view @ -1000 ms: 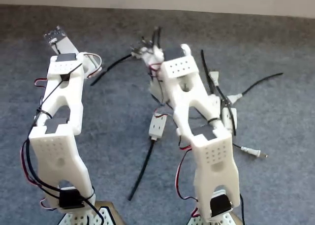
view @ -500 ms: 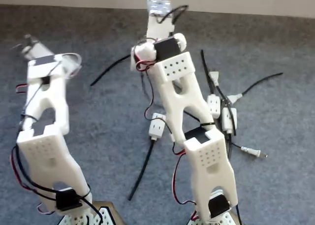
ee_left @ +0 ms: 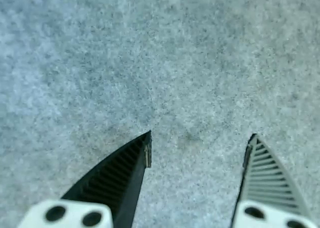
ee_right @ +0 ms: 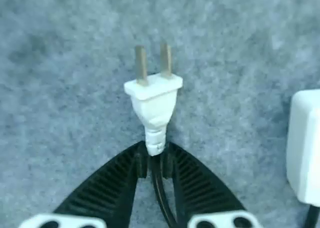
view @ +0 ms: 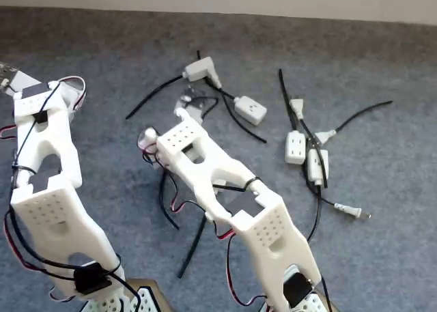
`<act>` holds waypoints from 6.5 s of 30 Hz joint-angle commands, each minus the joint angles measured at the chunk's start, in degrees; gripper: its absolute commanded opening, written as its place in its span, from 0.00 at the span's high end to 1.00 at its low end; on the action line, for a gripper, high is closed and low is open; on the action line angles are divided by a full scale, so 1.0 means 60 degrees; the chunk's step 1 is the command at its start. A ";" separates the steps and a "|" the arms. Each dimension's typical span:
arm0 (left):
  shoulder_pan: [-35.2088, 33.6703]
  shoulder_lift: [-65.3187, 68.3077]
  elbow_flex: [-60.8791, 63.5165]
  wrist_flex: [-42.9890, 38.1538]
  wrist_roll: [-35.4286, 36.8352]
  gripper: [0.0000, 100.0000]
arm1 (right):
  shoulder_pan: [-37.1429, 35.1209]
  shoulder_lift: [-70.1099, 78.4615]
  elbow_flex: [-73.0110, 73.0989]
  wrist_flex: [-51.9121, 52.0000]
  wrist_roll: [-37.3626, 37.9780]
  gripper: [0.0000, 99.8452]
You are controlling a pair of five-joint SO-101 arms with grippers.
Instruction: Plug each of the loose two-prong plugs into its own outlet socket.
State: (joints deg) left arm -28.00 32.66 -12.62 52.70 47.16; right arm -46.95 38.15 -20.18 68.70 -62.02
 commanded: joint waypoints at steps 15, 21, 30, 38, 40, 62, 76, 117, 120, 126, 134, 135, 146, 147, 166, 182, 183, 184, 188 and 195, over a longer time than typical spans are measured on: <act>0.0154 -0.0549 -0.0154 -0.0103 -0.0044 0.70 | 0.2278 -0.0315 -0.8066 0.4960 0.2901 0.64; 0.1165 -0.0637 -0.0901 0.0791 -0.2139 0.70 | 0.3128 -0.0652 -1.0659 0.5062 0.6007 0.64; 0.2513 -0.0564 -0.3744 0.6125 -0.4088 0.70 | 0.4930 -0.1223 -1.0718 0.5399 0.9729 0.64; 0.4168 -0.0403 -0.3875 0.7516 -0.5817 0.70 | 0.6293 -0.1311 -1.0703 0.5414 0.9729 0.64; 0.4227 -0.0007 -0.3919 0.7473 -0.6022 0.70 | 0.6601 -0.1326 -1.0703 0.5414 0.9729 0.64; 0.4857 0.1780 -0.6205 0.8029 -0.5919 0.70 | 0.7612 -0.1282 -1.0703 0.5414 0.9758 0.64; 0.5839 0.1663 -0.4447 0.7956 -0.6828 0.70 | 0.7656 -0.1311 -1.0703 0.5414 0.9744 0.64; 0.6601 0.3377 -0.4784 0.7341 -0.9187 0.83 | 0.7670 -0.1297 -1.0703 0.5429 0.9744 0.64; 0.6601 0.3377 -0.4784 0.7165 -0.9158 0.83 | 0.7670 -0.1297 -1.0703 0.5429 0.9744 0.64; 0.6777 0.3377 -0.4769 0.7004 -0.9158 0.83 | 0.7670 -0.1297 -1.0703 0.5429 0.9744 0.64; 0.6908 0.3392 -0.4769 0.6989 -0.9201 0.83 | 0.7670 -0.1311 -1.0703 0.5429 0.9744 0.64; 0.6908 0.3392 -0.4769 0.6974 -0.9201 0.83 | 0.7670 -0.1311 -1.0703 0.5429 0.9744 0.64; 0.7231 0.3656 -0.4813 0.6637 -0.9216 1.00 | 0.8066 -0.1311 -1.0703 0.5429 0.9744 0.64; 0.7231 0.3656 -0.4813 0.6623 -0.9216 0.99 | 0.8066 -0.1311 -1.0703 0.5429 0.9744 0.64; 0.6908 0.0183 -0.5678 0.7795 -0.7780 0.99 | 0.8388 -0.2747 -1.0718 0.5414 0.9788 0.64; 0.7421 -1.0791 0.3377 0.3516 -0.7179 0.99 | 0.9707 -0.2894 -1.0718 0.5414 0.9758 0.74; 0.7421 -1.1407 0.4476 0.2505 -0.7179 0.99 | 0.9707 -0.2894 -1.0718 0.5414 0.9788 0.78; 0.7421 -1.2022 0.5560 0.1480 -0.7179 0.99 | 0.9707 -0.2894 -1.0718 0.5414 0.9788 0.82; 0.7421 -1.4117 0.9165 -0.2447 -0.7179 0.99 | 0.9707 -0.2894 -1.0791 0.5414 0.9744 0.94; 0.7495 -1.6374 1.3560 -0.8308 -0.7165 0.99 | 0.9282 -0.3582 -1.0733 0.5414 0.9744 0.99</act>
State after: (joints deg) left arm 15.96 -58.95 56.75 23.60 3.74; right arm 10.64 22.51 -82.59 99.03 -4.00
